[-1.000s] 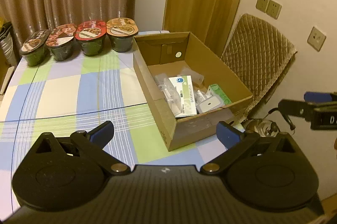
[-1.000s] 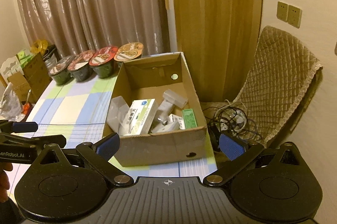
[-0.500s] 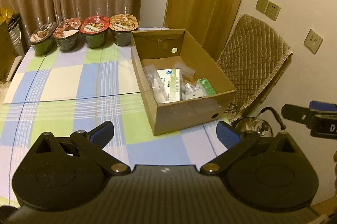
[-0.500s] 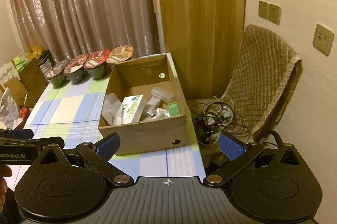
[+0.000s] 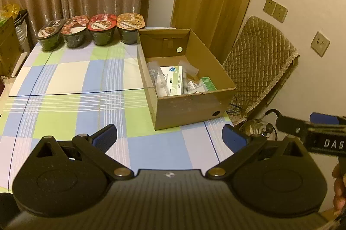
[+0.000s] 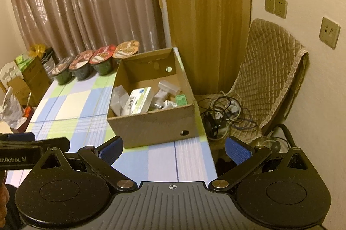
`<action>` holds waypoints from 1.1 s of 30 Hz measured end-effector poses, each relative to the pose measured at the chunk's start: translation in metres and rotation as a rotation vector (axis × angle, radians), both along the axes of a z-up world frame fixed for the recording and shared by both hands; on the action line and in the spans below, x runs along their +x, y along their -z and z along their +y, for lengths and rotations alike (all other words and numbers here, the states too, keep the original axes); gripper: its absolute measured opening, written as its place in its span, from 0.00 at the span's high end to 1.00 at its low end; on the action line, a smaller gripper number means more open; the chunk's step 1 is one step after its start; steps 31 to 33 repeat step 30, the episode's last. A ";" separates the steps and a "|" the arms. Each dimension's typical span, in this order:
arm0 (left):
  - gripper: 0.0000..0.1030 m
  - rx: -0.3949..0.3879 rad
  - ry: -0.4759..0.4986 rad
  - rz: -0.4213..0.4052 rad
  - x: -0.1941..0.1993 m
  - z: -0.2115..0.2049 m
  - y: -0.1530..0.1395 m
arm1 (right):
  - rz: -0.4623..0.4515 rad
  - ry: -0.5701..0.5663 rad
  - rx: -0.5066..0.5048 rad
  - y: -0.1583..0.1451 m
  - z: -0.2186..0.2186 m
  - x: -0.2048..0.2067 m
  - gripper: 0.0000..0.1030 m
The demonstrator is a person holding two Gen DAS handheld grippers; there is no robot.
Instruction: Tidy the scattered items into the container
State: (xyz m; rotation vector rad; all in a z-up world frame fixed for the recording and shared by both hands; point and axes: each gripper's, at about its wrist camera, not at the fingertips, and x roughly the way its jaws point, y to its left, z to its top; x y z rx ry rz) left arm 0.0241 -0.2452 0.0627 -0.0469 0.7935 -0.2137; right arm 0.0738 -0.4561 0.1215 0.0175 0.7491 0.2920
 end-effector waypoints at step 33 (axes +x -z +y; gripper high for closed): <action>0.01 -0.009 -0.012 0.013 0.004 0.003 0.011 | 0.023 -0.019 0.001 0.002 0.010 0.001 0.00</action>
